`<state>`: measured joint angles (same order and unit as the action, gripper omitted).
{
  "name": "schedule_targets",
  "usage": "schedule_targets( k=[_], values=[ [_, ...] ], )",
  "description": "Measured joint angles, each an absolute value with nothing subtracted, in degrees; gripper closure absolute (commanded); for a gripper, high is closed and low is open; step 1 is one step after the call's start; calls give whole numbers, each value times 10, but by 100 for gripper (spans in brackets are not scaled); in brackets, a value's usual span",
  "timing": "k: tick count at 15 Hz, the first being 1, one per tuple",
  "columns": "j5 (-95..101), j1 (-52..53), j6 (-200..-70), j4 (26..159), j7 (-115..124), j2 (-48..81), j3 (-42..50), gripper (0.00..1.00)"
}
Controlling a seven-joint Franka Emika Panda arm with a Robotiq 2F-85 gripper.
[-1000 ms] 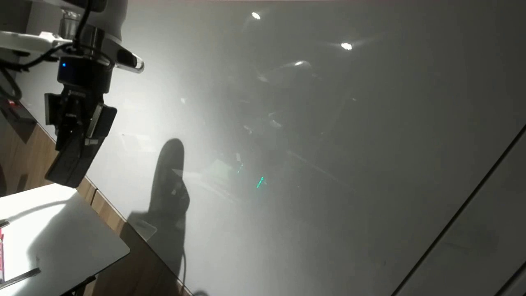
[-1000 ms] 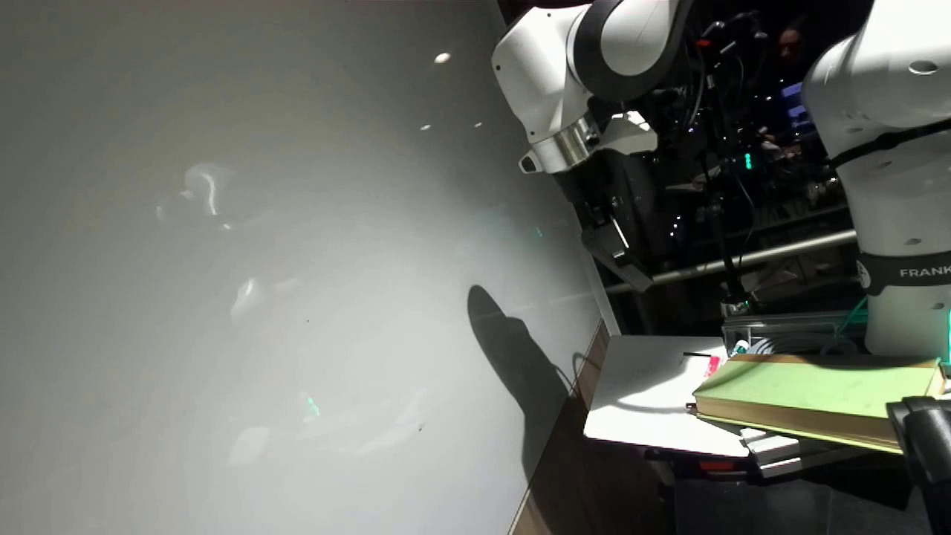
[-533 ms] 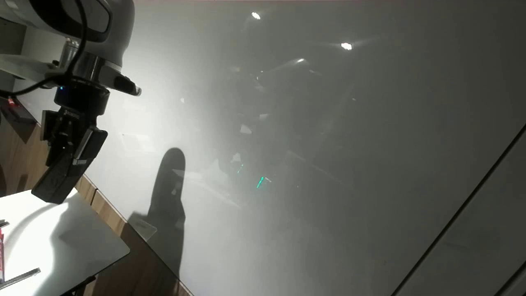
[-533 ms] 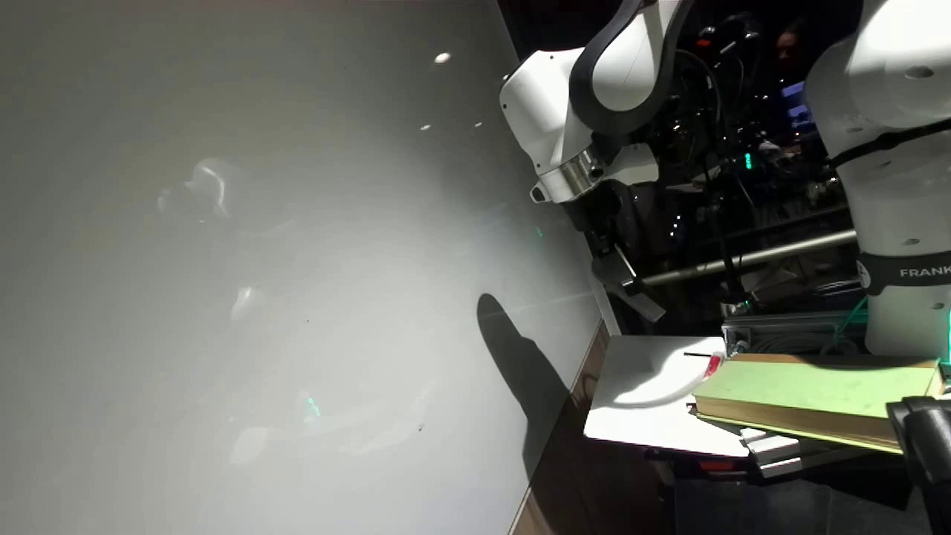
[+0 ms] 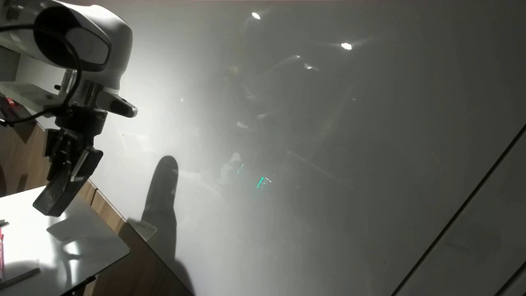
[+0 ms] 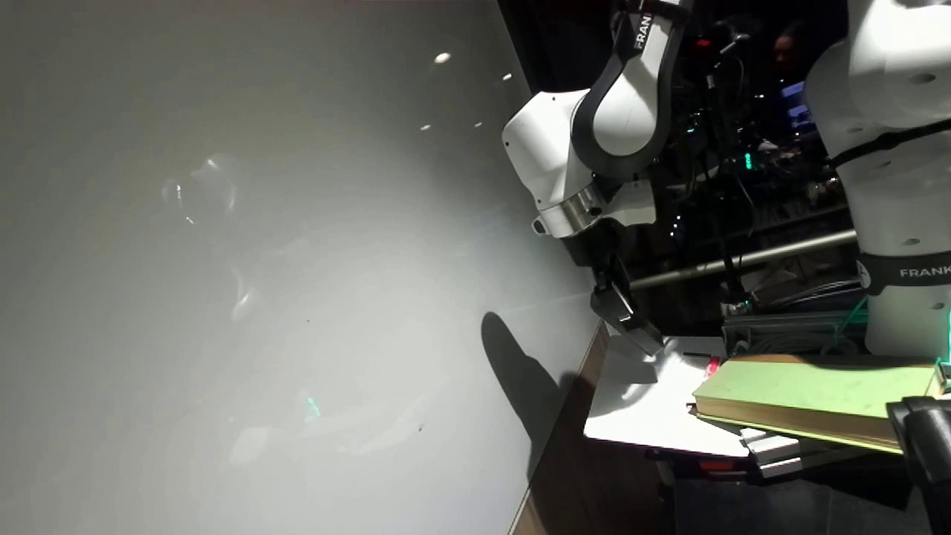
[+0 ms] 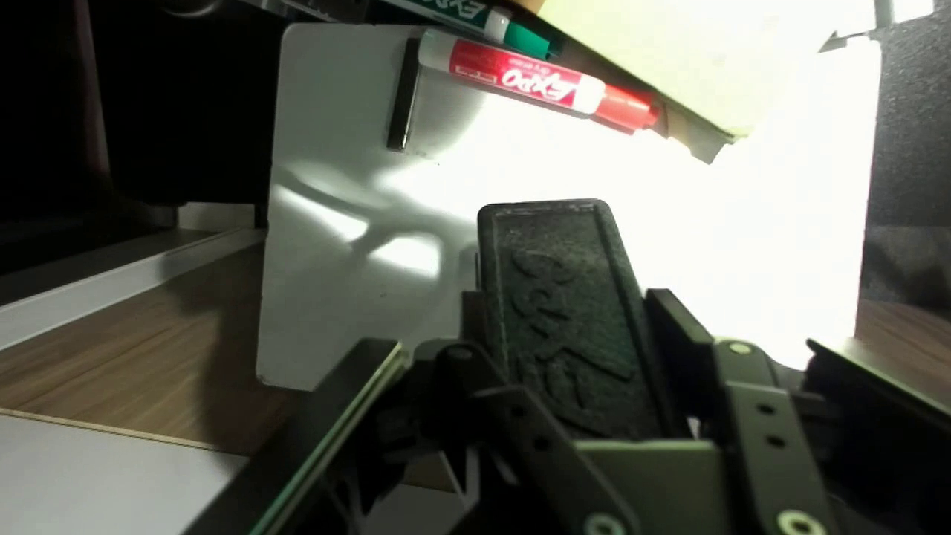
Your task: Pick up the board eraser and erase the words on the marker board
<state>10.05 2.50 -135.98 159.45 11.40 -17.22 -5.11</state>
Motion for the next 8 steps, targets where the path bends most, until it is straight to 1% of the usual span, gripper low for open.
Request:
schedule_targets(
  k=[5, 8],
  values=[
    [155, 14, -1426, 1595, 182, -83, -64, 70],
    [178, 13, -1438, 1592, 214, -49, -64, 70]
  ],
)
